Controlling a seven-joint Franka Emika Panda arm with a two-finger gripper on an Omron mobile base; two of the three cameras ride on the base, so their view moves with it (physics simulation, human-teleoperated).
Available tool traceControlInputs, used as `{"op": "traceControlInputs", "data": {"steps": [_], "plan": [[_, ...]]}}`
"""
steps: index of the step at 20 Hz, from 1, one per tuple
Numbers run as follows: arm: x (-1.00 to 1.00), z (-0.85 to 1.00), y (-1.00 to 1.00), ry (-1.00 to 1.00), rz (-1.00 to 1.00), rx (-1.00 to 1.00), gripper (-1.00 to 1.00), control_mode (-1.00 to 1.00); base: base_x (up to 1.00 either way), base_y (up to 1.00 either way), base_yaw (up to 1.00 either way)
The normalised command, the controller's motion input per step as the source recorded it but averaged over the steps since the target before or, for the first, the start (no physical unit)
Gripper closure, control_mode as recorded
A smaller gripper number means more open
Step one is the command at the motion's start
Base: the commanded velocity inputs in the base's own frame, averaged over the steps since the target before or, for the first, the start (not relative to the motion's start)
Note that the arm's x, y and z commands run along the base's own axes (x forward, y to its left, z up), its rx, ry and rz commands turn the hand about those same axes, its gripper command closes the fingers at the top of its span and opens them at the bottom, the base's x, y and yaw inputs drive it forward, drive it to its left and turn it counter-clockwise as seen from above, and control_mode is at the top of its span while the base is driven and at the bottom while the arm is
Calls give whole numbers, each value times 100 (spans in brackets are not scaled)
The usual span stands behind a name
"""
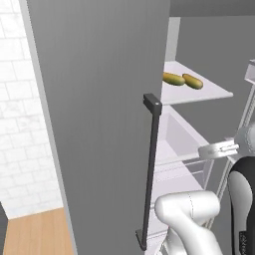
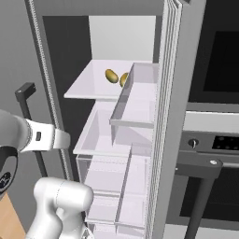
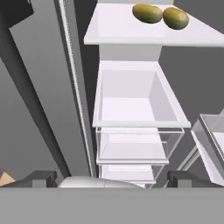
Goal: Place one cucumber and one chicken drumstick in each tupperware on the nearby counter, to pack two identical lunches.
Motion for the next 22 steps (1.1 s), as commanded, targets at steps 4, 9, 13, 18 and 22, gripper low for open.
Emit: {"op": "traceControlInputs", "data": {"steps": [4,9,13,18,22], "plan": [[-19,46,1,4,-3,-9,-100,-100,0,0,0],[-1,61,-3,-8,-5,-15,-100,-100,0,0,0],[2,59,-35,-3,-3,-1,-100,-100,0,0,0],[23,31,-29,-3,0,0,-100,-100,0,0,0],[61,2,-15,0,-1,0,-100,-100,0,0,0]]}}
